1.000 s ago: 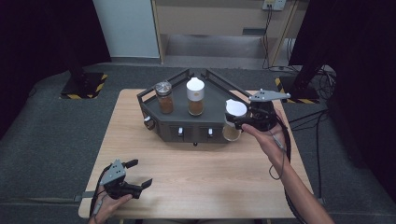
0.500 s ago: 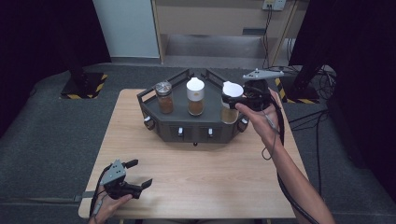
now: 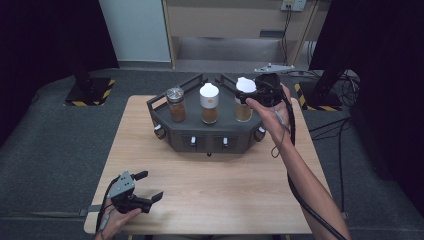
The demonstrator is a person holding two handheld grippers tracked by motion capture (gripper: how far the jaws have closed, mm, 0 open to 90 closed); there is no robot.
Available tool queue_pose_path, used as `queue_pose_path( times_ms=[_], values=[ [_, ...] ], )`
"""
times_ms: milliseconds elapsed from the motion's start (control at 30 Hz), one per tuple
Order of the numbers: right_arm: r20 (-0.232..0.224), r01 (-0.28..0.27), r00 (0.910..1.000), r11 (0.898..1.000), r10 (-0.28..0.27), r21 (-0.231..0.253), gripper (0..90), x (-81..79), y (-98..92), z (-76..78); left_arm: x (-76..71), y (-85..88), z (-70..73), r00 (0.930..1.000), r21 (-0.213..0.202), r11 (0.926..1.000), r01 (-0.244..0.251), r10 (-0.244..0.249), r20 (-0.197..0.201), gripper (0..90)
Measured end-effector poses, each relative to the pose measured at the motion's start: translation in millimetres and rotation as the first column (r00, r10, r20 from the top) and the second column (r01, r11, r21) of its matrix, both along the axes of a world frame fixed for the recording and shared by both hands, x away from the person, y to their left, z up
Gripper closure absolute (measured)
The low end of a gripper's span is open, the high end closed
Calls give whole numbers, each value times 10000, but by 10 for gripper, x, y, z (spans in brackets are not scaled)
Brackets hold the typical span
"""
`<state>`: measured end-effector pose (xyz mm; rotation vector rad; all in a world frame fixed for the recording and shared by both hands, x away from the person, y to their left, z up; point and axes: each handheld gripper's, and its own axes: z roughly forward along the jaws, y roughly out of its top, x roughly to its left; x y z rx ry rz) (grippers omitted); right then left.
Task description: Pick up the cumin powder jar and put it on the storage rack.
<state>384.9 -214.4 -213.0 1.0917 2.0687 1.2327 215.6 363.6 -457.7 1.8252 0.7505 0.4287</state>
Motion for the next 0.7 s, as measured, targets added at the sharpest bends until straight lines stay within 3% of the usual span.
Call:
queue_pose_path(
  times_ms=[400,700],
  values=[
    [-107,800,9967,9967,-801,-103,307,206,111,-225,6,0,1,10000,18,10000,21,-21,-25,27],
    [-181,969,9951,9952,-972,-142,307,289,159,-354,8,-6,1,10000,63,10000,27,-26,-33,28]
  ],
)
